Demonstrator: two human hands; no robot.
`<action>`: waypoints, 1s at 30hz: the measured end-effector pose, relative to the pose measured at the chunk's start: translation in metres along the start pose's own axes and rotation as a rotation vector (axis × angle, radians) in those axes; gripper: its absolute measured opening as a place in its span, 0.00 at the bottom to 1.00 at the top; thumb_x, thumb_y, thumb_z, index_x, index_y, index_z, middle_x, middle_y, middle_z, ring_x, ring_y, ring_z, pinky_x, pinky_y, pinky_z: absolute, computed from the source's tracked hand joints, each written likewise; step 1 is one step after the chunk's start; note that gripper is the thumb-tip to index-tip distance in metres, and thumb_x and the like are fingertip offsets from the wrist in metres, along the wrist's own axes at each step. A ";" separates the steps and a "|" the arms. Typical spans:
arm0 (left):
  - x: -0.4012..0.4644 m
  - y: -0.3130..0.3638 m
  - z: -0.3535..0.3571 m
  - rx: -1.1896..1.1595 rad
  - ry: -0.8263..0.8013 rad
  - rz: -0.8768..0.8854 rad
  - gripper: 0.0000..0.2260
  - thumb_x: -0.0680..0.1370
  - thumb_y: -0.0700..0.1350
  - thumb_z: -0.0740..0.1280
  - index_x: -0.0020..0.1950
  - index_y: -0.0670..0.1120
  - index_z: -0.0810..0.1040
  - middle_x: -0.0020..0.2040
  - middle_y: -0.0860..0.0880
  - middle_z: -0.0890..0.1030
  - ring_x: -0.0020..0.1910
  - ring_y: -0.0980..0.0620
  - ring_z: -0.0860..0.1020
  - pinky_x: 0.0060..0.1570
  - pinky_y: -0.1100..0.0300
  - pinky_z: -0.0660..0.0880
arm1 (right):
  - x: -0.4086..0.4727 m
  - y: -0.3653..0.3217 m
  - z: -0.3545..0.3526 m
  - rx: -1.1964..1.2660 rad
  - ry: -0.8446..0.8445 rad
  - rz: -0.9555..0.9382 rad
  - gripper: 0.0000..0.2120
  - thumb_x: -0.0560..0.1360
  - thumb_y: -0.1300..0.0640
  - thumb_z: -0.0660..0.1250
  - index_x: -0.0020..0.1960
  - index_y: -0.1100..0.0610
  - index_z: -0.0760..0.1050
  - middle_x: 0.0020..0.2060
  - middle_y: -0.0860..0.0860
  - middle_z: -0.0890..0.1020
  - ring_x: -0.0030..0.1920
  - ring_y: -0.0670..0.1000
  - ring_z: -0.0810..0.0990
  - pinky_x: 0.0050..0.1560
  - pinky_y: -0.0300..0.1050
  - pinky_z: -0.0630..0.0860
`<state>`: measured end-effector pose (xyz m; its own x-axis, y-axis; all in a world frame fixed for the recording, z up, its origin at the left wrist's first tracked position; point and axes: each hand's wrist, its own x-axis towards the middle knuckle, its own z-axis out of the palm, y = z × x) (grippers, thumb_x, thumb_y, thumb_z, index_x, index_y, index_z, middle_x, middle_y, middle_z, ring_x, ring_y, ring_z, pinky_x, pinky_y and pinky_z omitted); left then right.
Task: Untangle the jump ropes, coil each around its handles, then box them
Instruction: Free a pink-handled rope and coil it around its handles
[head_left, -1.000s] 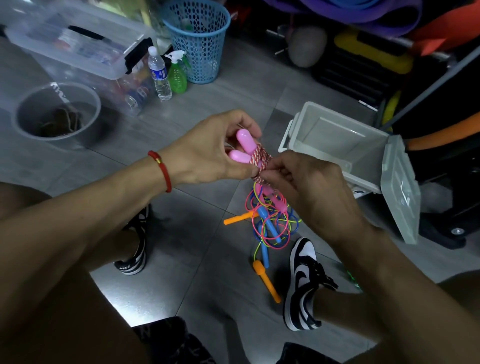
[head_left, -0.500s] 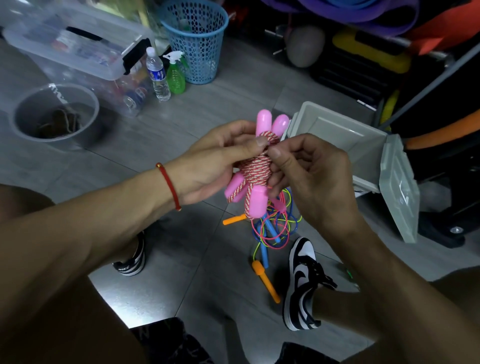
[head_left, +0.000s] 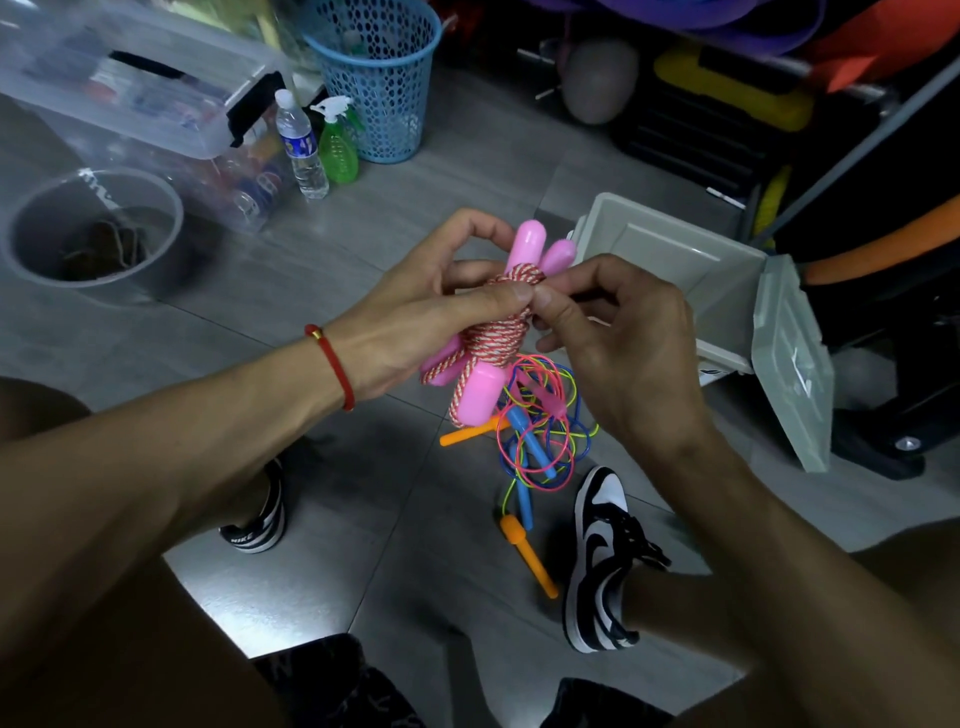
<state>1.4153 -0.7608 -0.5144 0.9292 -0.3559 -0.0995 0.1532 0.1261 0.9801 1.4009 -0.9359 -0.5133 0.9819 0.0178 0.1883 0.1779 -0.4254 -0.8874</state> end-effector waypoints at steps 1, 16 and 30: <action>0.001 -0.001 -0.002 0.015 -0.008 0.004 0.17 0.78 0.37 0.69 0.62 0.45 0.68 0.49 0.43 0.83 0.38 0.49 0.82 0.34 0.56 0.80 | 0.000 0.002 0.000 0.022 0.012 0.011 0.04 0.76 0.58 0.74 0.45 0.54 0.79 0.40 0.51 0.84 0.35 0.49 0.84 0.35 0.39 0.78; -0.005 0.002 -0.012 0.141 -0.190 0.071 0.15 0.80 0.38 0.66 0.65 0.46 0.67 0.50 0.29 0.76 0.34 0.40 0.75 0.24 0.50 0.70 | -0.005 0.009 0.008 -0.247 -0.029 -0.235 0.05 0.78 0.58 0.70 0.51 0.59 0.77 0.43 0.40 0.65 0.41 0.38 0.68 0.46 0.29 0.65; 0.001 0.003 -0.021 0.388 -0.159 0.142 0.07 0.78 0.39 0.68 0.54 0.40 0.74 0.49 0.39 0.82 0.46 0.46 0.80 0.51 0.49 0.78 | 0.001 0.013 0.002 -0.306 -0.057 -0.261 0.07 0.75 0.47 0.71 0.46 0.50 0.78 0.53 0.48 0.72 0.57 0.51 0.72 0.60 0.51 0.70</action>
<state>1.4237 -0.7413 -0.5154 0.8639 -0.5022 0.0384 -0.1378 -0.1624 0.9771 1.4043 -0.9395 -0.5261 0.9097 0.2071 0.3599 0.4030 -0.6494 -0.6449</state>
